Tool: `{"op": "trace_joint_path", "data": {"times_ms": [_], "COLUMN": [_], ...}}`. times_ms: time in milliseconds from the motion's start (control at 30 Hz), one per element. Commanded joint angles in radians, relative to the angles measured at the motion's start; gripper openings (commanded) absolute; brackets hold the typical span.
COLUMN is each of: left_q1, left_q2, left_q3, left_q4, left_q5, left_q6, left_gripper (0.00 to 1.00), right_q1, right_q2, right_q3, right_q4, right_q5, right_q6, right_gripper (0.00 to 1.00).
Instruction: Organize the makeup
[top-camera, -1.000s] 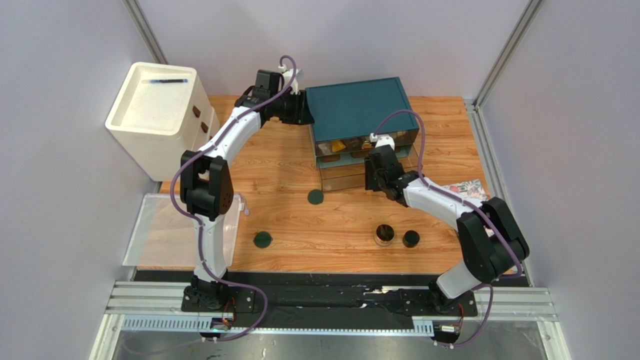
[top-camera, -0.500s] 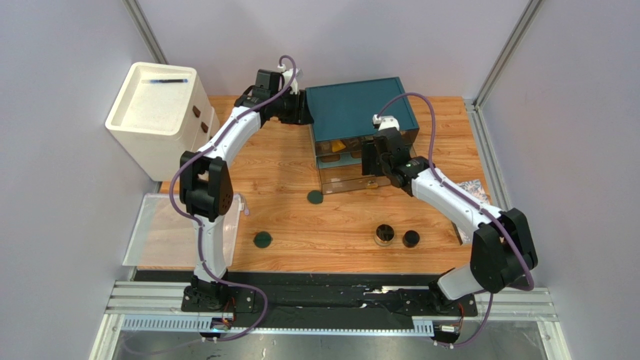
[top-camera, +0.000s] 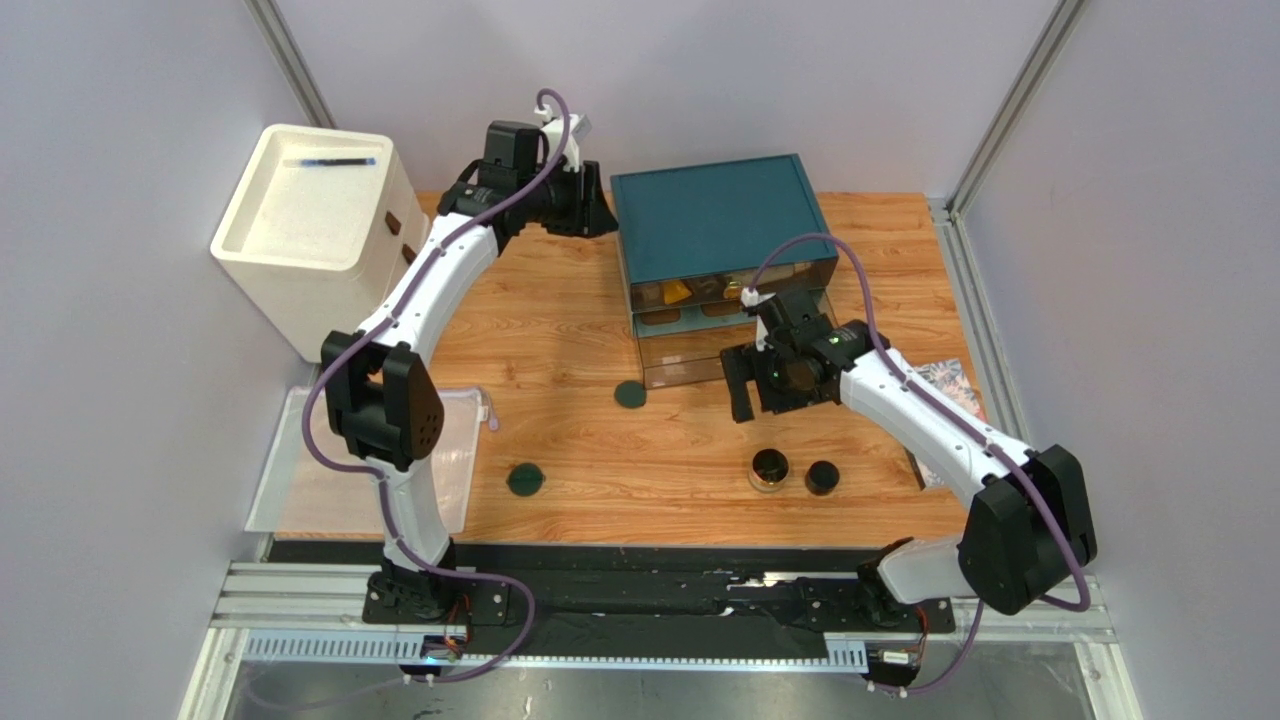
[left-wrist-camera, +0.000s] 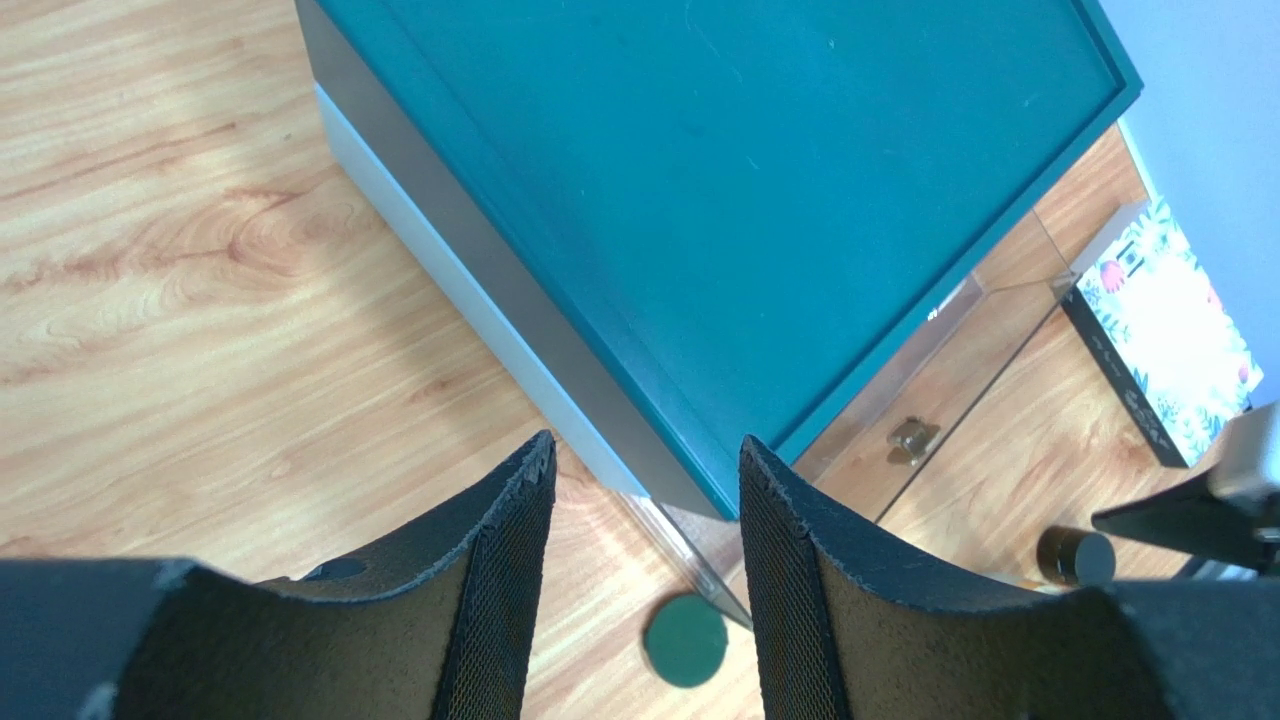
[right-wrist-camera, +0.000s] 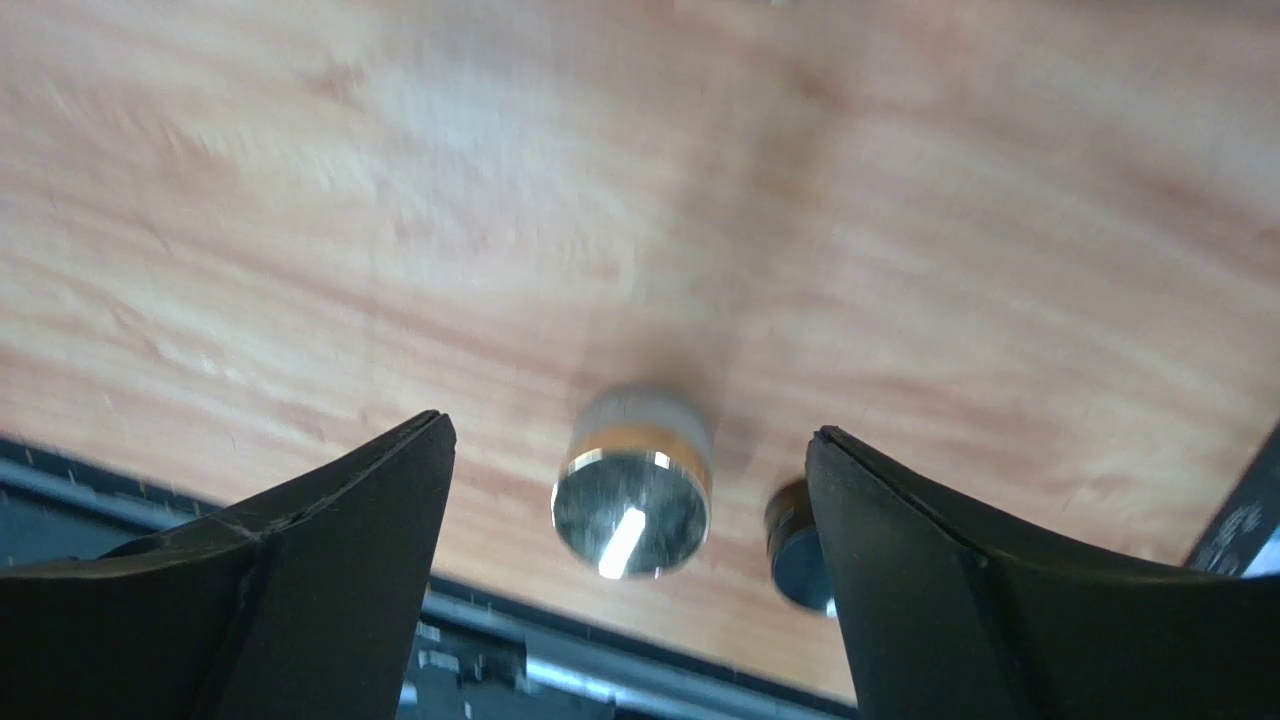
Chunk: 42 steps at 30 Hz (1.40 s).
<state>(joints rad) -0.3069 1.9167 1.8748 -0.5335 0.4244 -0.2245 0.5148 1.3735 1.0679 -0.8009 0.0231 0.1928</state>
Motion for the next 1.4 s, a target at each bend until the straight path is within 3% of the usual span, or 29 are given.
{"op": "trace_joint_path", "data": {"times_ms": [0, 300, 500, 567, 667, 733, 1067, 1367], "left_q1": [0.002, 0.002, 0.002, 0.002, 0.002, 0.002, 0.002, 0.000], "left_q2": [-0.053, -0.088, -0.114, -0.120, -0.125, -0.127, -0.116, -0.105], "left_q3": [-0.037, -0.066, -0.100, -0.109, -0.111, -0.109, -0.094, -0.080], "left_q4": [-0.028, -0.056, -0.054, -0.056, -0.062, -0.065, -0.060, -0.056], "left_q5": [-0.006, -0.003, -0.007, -0.006, -0.010, -0.012, -0.013, -0.009], "left_q6": [0.020, 0.042, 0.050, 0.051, 0.060, 0.063, 0.057, 0.053], "left_gripper": [0.55, 0.55, 0.55, 0.55, 0.55, 0.55, 0.55, 0.55], "right_q1": [0.016, 0.051, 0.073, 0.076, 0.074, 0.077, 0.077, 0.018], "right_q2": [0.024, 0.203, 0.282, 0.280, 0.268, 0.262, 0.134, 0.261], "right_q3": [-0.008, -0.003, -0.035, -0.052, -0.072, -0.071, 0.125, 0.403], "right_q4": [-0.188, -0.222, -0.216, -0.193, -0.175, -0.173, -0.208, -0.104], "right_q5": [-0.107, -0.137, -0.111, -0.086, -0.077, -0.068, 0.066, 0.083], "right_q6": [0.000, 0.065, 0.123, 0.151, 0.168, 0.177, 0.157, 0.162], "right_gripper": [0.93, 0.94, 0.73, 0.55, 0.14, 0.01, 0.00, 0.00]}}
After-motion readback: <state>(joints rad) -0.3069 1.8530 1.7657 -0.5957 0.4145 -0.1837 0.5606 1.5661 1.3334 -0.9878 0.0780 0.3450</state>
